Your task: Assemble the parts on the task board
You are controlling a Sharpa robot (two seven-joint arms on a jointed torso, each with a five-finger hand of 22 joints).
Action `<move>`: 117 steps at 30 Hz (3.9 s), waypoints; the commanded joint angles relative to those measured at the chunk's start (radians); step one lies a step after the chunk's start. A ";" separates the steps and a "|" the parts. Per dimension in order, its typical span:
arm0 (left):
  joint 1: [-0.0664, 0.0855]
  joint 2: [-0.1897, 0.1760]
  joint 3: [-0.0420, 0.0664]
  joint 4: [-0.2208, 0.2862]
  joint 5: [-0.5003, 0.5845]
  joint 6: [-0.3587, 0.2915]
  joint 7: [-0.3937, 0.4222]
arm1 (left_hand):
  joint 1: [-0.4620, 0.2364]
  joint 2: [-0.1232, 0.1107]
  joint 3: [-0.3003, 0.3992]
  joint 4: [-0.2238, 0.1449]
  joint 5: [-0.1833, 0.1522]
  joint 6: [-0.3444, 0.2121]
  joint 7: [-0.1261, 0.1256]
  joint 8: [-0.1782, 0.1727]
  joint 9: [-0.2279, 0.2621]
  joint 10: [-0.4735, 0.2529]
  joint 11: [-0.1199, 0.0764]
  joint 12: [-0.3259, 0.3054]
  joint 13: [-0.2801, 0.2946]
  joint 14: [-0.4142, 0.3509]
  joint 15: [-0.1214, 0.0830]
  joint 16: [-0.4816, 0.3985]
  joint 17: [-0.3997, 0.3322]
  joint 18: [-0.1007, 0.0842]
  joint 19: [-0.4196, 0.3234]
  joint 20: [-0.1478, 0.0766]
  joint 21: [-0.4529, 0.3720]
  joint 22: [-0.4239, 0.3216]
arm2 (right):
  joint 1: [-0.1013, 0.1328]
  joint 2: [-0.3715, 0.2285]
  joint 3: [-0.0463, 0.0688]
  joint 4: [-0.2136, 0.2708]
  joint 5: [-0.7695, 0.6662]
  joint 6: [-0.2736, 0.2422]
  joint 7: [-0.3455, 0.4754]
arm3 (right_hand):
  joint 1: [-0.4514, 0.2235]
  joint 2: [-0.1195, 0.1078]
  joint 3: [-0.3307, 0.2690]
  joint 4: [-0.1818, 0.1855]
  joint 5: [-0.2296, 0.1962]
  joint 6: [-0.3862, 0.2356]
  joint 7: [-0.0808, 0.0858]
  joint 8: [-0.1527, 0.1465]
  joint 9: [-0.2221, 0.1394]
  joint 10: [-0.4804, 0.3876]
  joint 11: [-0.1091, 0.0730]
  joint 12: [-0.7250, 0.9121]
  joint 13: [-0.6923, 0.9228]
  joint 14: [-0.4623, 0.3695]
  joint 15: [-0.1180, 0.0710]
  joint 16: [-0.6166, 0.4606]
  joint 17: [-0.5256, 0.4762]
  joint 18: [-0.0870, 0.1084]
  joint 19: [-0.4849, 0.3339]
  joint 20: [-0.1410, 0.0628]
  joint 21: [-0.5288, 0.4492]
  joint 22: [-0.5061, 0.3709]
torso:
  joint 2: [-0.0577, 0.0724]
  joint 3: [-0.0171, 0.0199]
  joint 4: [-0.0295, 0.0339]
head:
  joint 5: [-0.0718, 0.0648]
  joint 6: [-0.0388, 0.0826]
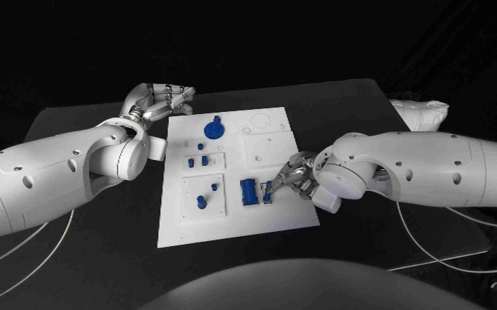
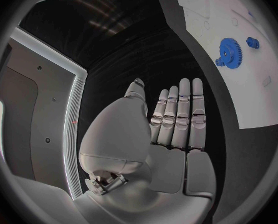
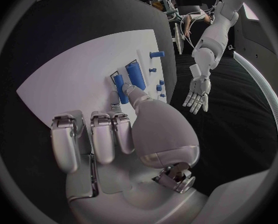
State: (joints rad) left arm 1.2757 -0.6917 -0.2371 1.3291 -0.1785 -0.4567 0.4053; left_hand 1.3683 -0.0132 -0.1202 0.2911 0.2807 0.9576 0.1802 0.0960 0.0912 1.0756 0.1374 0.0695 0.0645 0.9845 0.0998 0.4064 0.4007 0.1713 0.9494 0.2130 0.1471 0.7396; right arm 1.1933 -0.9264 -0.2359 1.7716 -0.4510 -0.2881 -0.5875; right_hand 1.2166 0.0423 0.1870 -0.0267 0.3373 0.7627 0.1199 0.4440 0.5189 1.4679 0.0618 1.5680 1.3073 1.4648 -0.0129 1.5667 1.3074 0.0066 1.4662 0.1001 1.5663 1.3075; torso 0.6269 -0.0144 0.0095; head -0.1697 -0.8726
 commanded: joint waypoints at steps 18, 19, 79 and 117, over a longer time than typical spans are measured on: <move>0.001 0.003 0.001 0.001 -0.003 0.016 0.004 | -0.002 0.010 -0.005 0.001 0.003 -0.007 0.002 0.006 0.002 -0.007 0.001 0.004 0.001 -0.004 0.001 0.003 -0.001 0.011 0.006 0.002 -0.004 -0.001 | -0.001 0.003 0.000 0.002 -0.012 -0.011 0.019 | 0.026 0.020 0.017 -0.005 0.017 0.000 0.001 0.032 0.012 0.103 -0.006 0.003 0.263 0.106 -0.006 0.004 0.263 -0.007 0.105 -0.007 0.004 0.263 | 0.000 0.0004 -0.0002 | 0.005 0.000; 0.001 0.003 0.001 0.001 -0.003 0.017 0.004 | -0.001 0.010 -0.006 0.001 0.003 -0.007 0.002 0.006 0.002 -0.007 0.001 0.004 0.001 -0.004 0.001 0.003 -0.001 0.011 0.006 0.002 -0.004 -0.001 | -0.001 0.002 0.000 0.002 -0.012 -0.010 0.020 | 0.029 0.021 0.020 -0.006 0.021 -0.001 0.002 0.033 0.012 0.103 -0.005 0.003 0.263 0.106 -0.005 0.004 0.263 -0.007 0.105 -0.006 0.004 0.263 | 0.000 0.0004 -0.0001 | 0.005 0.000; 0.000 0.007 0.001 -0.003 -0.003 0.024 -0.001 | 0.001 0.012 -0.007 0.001 0.004 -0.008 0.002 0.007 0.002 -0.007 0.001 0.005 0.001 -0.005 0.001 0.004 -0.002 0.011 0.007 0.002 -0.005 -0.003 | 0.001 -0.033 0.000 0.025 -0.171 -0.010 0.054 | -0.033 -0.050 0.036 0.031 -0.176 0.160 0.007 -0.100 -0.180 0.103 0.001 0.003 0.263 0.106 0.004 0.004 0.263 -0.007 0.105 0.005 0.004 0.263 | 0.000 0.0004 0.0001 | 0.007 0.000; -0.001 0.007 0.001 -0.006 -0.009 0.023 0.000 | 0.004 0.014 -0.008 0.001 0.004 -0.009 0.002 0.007 0.002 -0.007 0.000 0.005 0.001 -0.005 0.001 0.004 -0.002 0.011 0.007 0.002 -0.006 -0.004 | -0.030 -0.065 0.000 0.066 -0.641 -0.101 0.281 | 0.124 0.000 -0.012 0.049 -0.223 0.111 -0.027 -0.108 -0.188 0.103 -0.032 0.003 0.263 0.106 -0.027 0.004 0.263 -0.007 0.105 -0.026 0.004 0.263 | 0.000 -0.0002 0.0000 | 0.011 0.000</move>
State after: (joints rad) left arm 1.2742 -0.6868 -0.2371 1.3219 -0.1809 -0.4478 0.3986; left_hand 1.3722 -0.0093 -0.1227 0.2936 0.2806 0.9540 0.1838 0.0960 0.0913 1.0756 0.1374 0.0695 0.0645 0.9845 0.0998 0.4064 0.3991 0.1713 0.9494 0.2130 0.1471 0.7369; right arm 1.1654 -0.9955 -0.2361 1.8405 -1.0721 -0.3802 -0.3251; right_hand 1.3315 0.0457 0.1742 0.0151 0.1182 0.8684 0.0932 0.3391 0.3314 1.4660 0.0313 1.5682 1.3105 1.4667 -0.0362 1.5667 1.3074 0.0066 1.4679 0.0804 1.5663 1.3074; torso 0.6272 -0.0139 0.0101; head -0.1589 -0.8726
